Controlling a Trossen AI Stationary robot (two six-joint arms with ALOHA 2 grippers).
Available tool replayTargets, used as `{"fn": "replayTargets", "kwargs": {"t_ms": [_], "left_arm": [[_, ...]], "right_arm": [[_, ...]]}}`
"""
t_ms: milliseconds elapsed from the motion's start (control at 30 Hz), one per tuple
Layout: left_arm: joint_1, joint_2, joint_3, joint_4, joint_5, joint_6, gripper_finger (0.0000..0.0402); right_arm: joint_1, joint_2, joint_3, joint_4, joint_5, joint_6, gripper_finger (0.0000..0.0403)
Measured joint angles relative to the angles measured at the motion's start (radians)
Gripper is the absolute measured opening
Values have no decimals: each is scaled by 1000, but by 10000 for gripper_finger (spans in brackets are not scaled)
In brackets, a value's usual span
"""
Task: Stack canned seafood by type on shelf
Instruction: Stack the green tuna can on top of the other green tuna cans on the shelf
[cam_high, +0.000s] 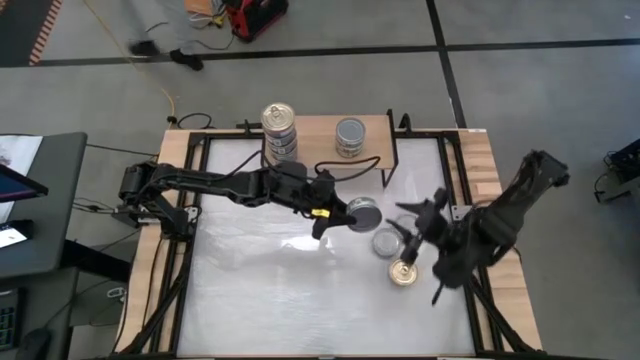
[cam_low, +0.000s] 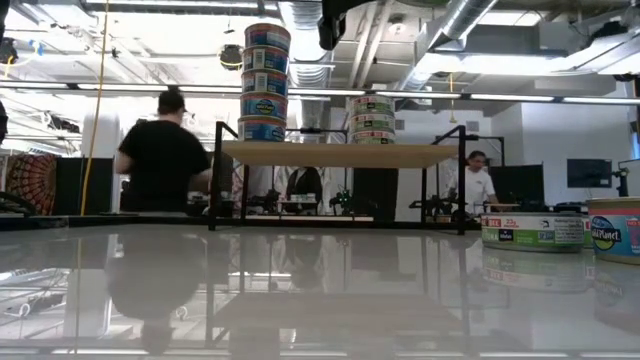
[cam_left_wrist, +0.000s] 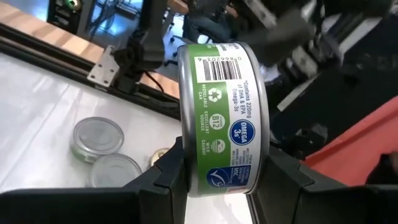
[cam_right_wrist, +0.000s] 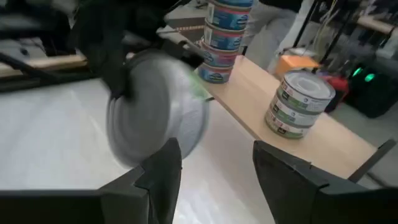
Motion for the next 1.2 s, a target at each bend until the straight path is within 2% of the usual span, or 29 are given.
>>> {"fn": "replayTargets", "kwargs": {"t_ms": [67,233,333,433,567,667,800,967,1067,1200], "left_arm": [[0,0,0,0,1,15,134],[14,0,0,7,6,55,134],[36,0,0,8,40,85,134],[68,0,0,9,69,115,134],[116,0,0,-4,78,185,134],[157,0,0,-4,81,227,134],[222,0,0,5,86,253,134],[291,0,9,26,94,172,134],[309,0,10,39,111,123,134],[314,0,10,87,147,78,134]], "right_arm": [[-18,-36,0,11,-35,-27,234],[-98,-102,0,98,-213,-146,234],[-141,-147,0,191,-299,-249,234],[-217,-185,0,212,-378,-327,234],[-360,-236,-34,207,-469,-399,234],[-506,-299,-93,235,-585,-461,234],[-732,-357,-171,326,-782,-577,234],[-966,-382,-203,455,-1093,-659,234],[-1047,-346,-204,480,-1225,-694,234],[-1100,-280,-206,504,-1302,-713,234]]}}
